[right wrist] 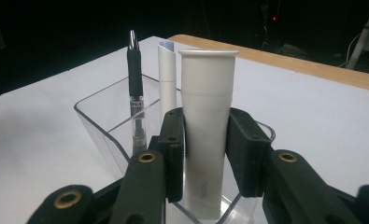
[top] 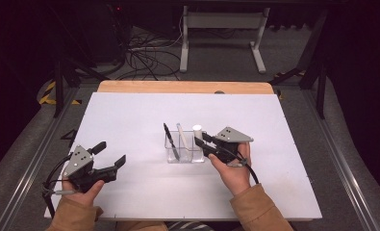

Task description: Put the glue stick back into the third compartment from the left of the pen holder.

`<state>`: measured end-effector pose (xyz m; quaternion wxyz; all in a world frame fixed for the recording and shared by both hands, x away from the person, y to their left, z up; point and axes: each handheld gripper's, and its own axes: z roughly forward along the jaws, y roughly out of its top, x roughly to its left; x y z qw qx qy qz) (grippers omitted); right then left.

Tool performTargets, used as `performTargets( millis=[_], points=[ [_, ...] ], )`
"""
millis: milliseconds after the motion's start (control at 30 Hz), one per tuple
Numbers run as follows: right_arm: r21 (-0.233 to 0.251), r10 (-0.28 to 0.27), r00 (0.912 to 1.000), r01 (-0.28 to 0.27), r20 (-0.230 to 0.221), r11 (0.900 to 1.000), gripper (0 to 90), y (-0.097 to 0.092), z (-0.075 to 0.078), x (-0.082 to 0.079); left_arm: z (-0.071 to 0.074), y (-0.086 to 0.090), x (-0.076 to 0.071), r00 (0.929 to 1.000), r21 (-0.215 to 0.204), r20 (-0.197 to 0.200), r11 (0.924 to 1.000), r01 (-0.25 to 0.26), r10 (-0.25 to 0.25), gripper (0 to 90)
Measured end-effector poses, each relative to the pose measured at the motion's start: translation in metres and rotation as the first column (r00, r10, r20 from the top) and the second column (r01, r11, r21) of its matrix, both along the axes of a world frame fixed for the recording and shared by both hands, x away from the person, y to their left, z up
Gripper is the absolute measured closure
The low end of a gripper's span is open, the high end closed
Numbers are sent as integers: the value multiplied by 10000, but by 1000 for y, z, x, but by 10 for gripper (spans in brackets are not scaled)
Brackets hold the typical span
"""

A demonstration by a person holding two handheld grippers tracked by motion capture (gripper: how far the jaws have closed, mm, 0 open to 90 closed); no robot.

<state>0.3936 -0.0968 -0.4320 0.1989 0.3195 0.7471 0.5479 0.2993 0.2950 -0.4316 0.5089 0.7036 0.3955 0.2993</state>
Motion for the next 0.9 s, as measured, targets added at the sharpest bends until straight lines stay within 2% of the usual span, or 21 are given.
performTargets(
  millis=[367, 467, 700, 900],
  points=[
    [-116, 16, 10000, -17, -95, 9999, 677, -1, 0, 1, 0, 0, 0, 10000, 0, -22, 10000, -2, 2, 178],
    [-20, 23, 9999, -23, 134, 10000, 594, -2, 3, 1, 0, 0, 0, 10000, -2, -11, 10000, -9, 9, 178],
    [26, -38, 9983, 36, 577, 10000, 465, -9, 17, -2, 0, 2, -2, 10000, -26, -24, 10000, -84, 84, 178],
    [-213, 107, 9964, -90, 843, 9997, 369, -13, 27, -4, -1, 2, -4, 9999, -39, -27, 9999, -113, 113, 178]
  ],
)
